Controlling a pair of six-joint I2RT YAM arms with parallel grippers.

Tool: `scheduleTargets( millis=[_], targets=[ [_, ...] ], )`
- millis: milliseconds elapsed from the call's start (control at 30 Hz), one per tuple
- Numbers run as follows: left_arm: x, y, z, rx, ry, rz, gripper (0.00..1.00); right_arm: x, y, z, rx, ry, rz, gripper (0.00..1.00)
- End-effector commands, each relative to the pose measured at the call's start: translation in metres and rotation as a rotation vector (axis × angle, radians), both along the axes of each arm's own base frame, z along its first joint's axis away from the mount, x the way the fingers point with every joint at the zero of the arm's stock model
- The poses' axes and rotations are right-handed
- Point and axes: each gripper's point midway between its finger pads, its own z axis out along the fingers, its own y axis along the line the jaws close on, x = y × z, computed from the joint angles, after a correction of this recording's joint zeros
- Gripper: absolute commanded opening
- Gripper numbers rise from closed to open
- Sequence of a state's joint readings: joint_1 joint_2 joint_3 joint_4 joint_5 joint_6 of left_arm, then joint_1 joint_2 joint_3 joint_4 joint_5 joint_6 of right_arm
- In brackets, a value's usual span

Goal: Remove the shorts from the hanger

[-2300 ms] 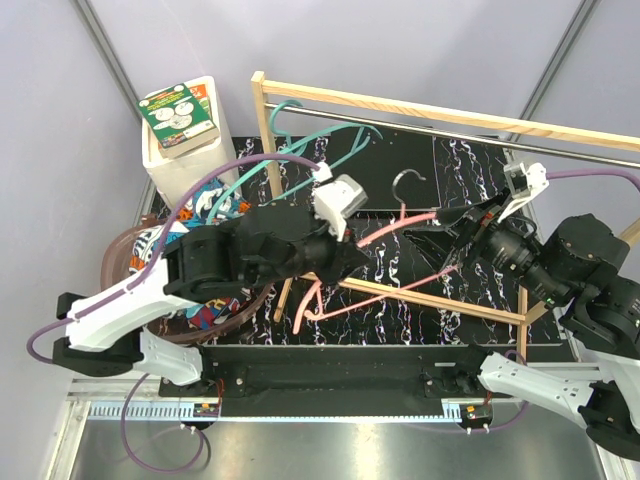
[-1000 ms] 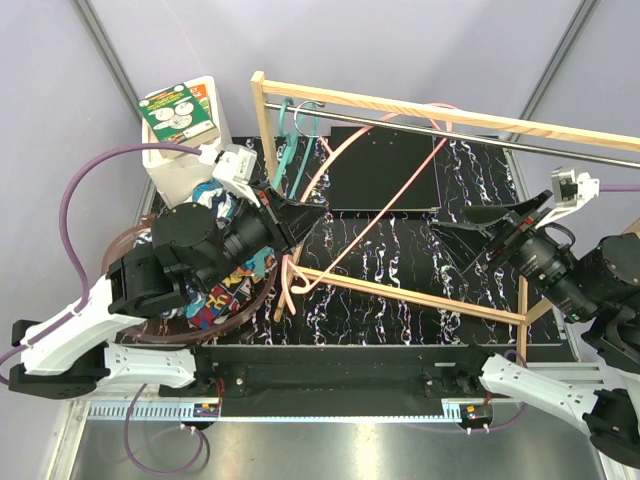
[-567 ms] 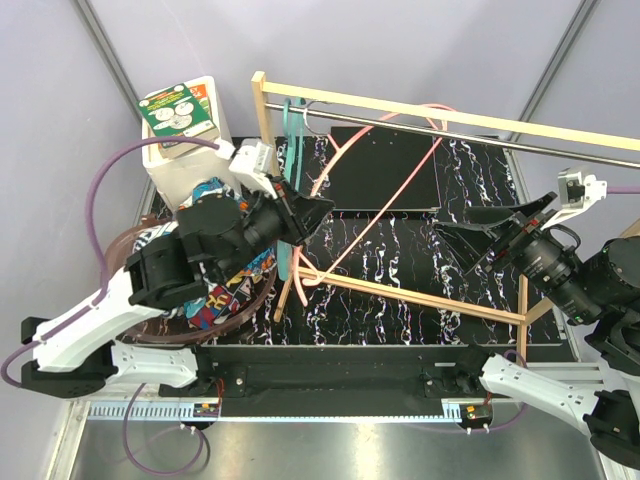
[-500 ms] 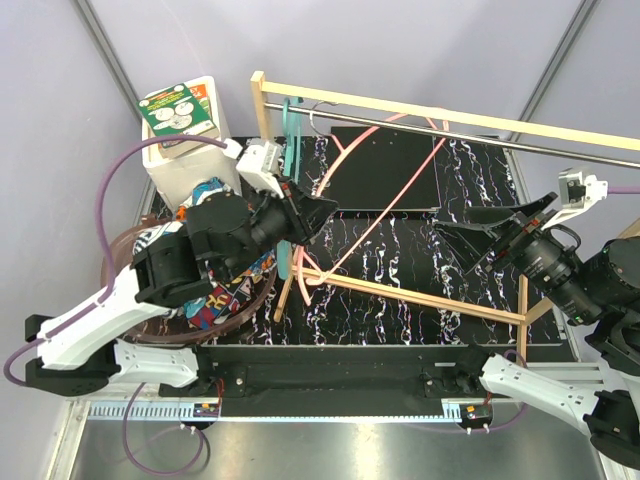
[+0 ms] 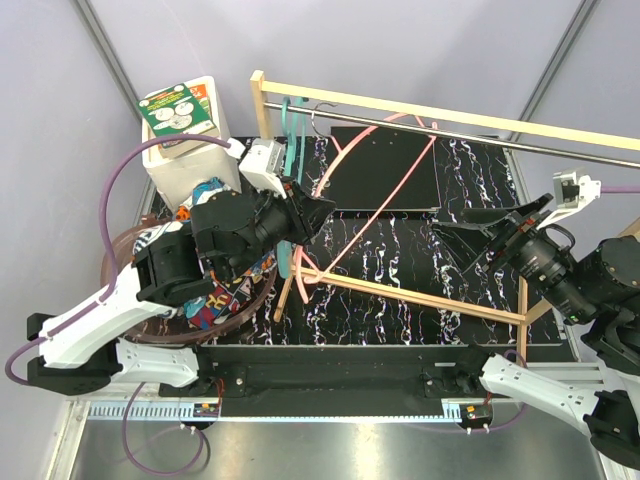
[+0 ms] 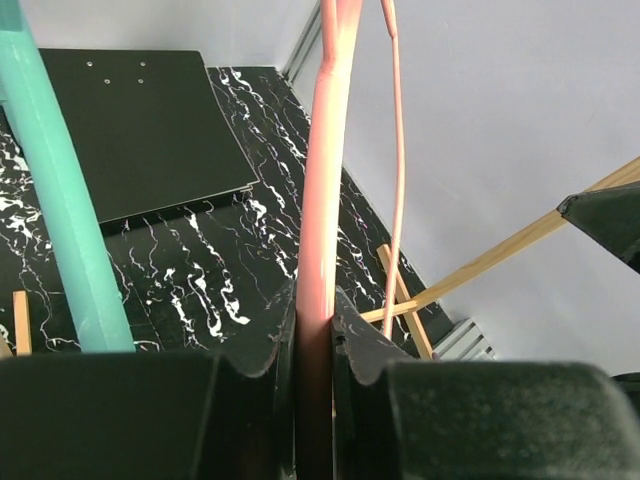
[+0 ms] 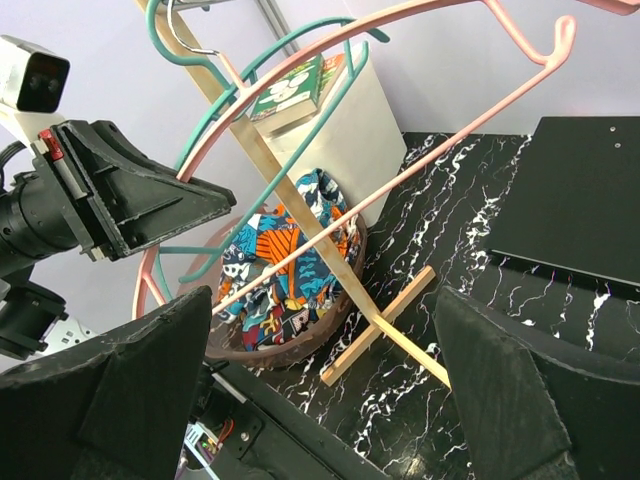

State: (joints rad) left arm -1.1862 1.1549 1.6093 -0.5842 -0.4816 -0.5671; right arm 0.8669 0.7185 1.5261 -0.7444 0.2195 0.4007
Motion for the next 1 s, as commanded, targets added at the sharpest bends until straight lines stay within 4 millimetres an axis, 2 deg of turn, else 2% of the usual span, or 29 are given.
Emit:
scheduleTargets(
  millis=[0, 67, 333, 367, 400, 467, 500, 567, 667, 800, 933, 967],
  targets=[
    [0.001, 0.018, 0.024, -0.055, -0.04, 0.039, 0.28, 0.006, 0.006, 0.003, 0.026, -0.003, -0.005, 1.0],
    [0.0, 0.021, 0.025, -0.057, -0.047, 0.037, 0.43, 0.007, 0.009, 0.001, 0.025, 0.006, 0.0, 1.0],
    [-0.013, 0.034, 0.038, -0.104, -0.109, -0.013, 0.64, 0.013, 0.022, -0.006, 0.021, 0.033, 0.021, 1.0],
    [-0.017, 0.042, 0.052, -0.148, -0.145, -0.02, 0.65, 0.013, 0.024, -0.007, 0.02, 0.038, 0.025, 1.0],
    [-0.018, 0.04, 0.047, -0.142, -0.157, -0.033, 0.67, 0.013, 0.026, -0.009, 0.017, 0.042, 0.031, 1.0],
    [-0.027, 0.049, 0.063, -0.197, -0.217, -0.068, 0.69, 0.015, 0.03, -0.013, 0.015, 0.057, 0.038, 1.0],
    [-0.028, 0.048, 0.059, -0.194, -0.224, -0.075, 0.71, 0.016, 0.032, -0.015, 0.014, 0.066, 0.039, 1.0],
    [-0.038, 0.058, 0.073, -0.245, -0.281, -0.107, 0.73, 0.017, 0.038, -0.022, 0.01, 0.09, 0.051, 1.0],
    [-0.052, 0.066, 0.082, -0.274, -0.338, -0.159, 0.75, 0.019, 0.046, -0.03, 0.005, 0.116, 0.068, 1.0],
    [-0.06, 0.082, 0.085, -0.288, -0.364, -0.17, 0.75, 0.026, 0.049, -0.046, 0.004, 0.168, 0.041, 1.0],
    [-0.064, 0.104, 0.077, -0.336, -0.332, -0.137, 0.75, 0.033, 0.048, -0.063, 0.053, 0.252, -0.018, 1.0],
    [-0.063, 0.104, 0.07, -0.333, -0.316, -0.131, 0.75, 0.036, 0.045, -0.065, 0.064, 0.259, -0.041, 1.0]
  ],
)
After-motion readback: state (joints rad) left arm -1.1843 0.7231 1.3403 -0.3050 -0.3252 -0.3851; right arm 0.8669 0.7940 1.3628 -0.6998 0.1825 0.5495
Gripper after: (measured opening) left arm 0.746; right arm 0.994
